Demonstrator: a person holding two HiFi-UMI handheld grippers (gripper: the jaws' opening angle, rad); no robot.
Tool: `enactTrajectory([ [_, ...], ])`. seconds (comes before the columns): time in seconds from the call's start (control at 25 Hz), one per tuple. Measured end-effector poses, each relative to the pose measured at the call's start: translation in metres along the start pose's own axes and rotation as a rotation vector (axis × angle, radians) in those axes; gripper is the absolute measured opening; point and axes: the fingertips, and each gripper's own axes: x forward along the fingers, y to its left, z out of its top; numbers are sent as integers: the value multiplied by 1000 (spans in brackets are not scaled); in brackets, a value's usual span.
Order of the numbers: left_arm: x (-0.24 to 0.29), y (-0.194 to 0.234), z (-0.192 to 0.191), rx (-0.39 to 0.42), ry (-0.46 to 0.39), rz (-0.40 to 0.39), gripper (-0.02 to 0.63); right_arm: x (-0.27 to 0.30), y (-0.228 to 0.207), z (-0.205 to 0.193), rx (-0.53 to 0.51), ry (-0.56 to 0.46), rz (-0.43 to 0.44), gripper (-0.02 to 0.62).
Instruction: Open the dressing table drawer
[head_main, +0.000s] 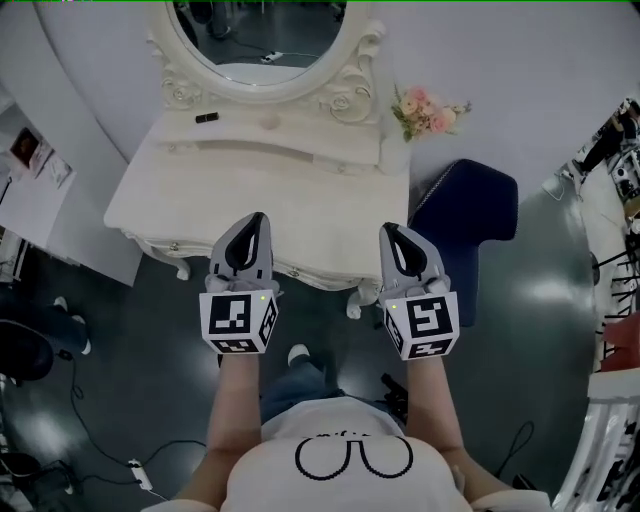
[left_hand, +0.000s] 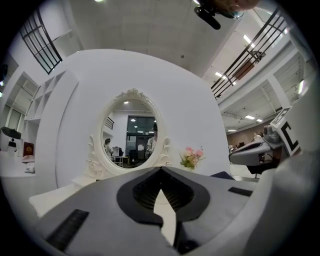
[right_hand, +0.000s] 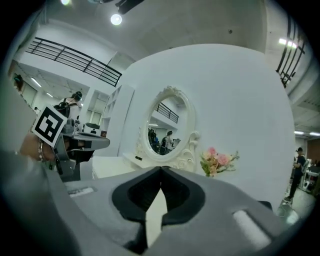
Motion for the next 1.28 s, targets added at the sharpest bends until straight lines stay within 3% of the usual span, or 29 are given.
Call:
enactTrajectory([
  [0.24,51,55,-17,-24,23,-32,-2,76,-9,-6,-6,51,-66,-5],
  [0.6,97,80,-48,-59,82,-58,-2,130,-19,-42,35,138,-63,-1],
  [0.88,152,97,-63,-74,116,-74,-2,188,-39,-77,132,212,-90,211],
  [1.28,237,104,-110,-115,237,-89,-2,253,-66,-163,306,387,-127,205],
])
